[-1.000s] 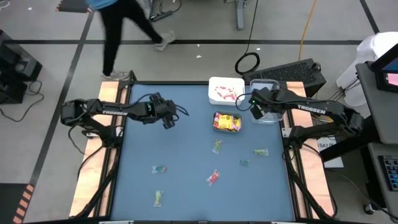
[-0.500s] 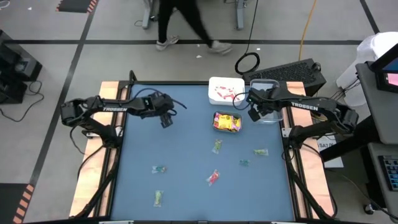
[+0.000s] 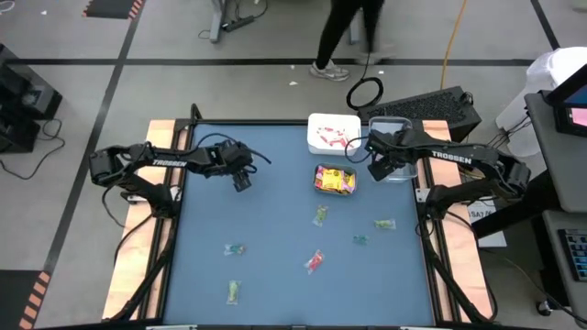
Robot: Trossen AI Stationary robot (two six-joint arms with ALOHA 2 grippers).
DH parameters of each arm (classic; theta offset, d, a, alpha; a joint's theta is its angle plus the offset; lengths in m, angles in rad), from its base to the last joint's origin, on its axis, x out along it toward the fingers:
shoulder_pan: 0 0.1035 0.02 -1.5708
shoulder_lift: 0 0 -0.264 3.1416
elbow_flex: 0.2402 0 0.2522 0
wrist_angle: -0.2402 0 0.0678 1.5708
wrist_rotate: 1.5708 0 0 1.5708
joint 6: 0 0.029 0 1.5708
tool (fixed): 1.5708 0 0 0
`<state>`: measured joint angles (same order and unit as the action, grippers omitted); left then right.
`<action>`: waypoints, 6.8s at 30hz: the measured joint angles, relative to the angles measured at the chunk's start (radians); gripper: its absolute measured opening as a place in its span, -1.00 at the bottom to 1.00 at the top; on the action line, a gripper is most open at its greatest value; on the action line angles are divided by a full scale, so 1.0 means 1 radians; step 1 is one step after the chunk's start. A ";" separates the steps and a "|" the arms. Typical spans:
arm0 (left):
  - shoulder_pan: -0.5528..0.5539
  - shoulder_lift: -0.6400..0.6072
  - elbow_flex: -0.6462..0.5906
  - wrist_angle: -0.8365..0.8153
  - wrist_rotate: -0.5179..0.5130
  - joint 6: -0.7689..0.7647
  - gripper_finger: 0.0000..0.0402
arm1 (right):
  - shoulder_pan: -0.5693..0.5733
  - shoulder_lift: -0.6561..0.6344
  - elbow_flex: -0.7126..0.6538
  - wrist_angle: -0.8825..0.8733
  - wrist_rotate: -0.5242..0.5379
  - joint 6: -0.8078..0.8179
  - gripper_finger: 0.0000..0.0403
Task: Sort candy
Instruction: Put the top left orange candy into the transparent bin, then put the top left red candy into the transparent bin
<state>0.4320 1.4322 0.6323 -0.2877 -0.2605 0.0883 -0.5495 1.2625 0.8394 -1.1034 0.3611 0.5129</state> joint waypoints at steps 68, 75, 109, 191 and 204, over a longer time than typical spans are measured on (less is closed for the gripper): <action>0.043 0.021 0.007 0.044 0.379 0.154 -0.65 | 0.973 0.307 0.000 1.335 0.298 -0.304 0.04; -0.089 -0.072 0.007 0.053 0.390 0.109 -0.65 | 0.898 0.398 0.000 1.426 0.290 -0.318 0.04; -0.542 -0.144 0.009 0.424 0.433 0.075 -0.65 | 0.876 0.457 0.091 1.635 0.146 -1.153 0.04; -0.585 -0.273 0.010 0.406 0.218 -0.084 0.51 | 0.948 0.299 0.187 1.548 0.364 -0.079 -0.78; -0.586 -0.272 0.010 0.405 0.218 -0.110 0.51 | 0.948 0.299 0.187 1.540 0.404 -0.175 -0.77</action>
<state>-0.1539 1.1599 0.6422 0.1177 -0.0429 -0.0212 0.3988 1.5612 1.0264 0.4362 0.7649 0.3376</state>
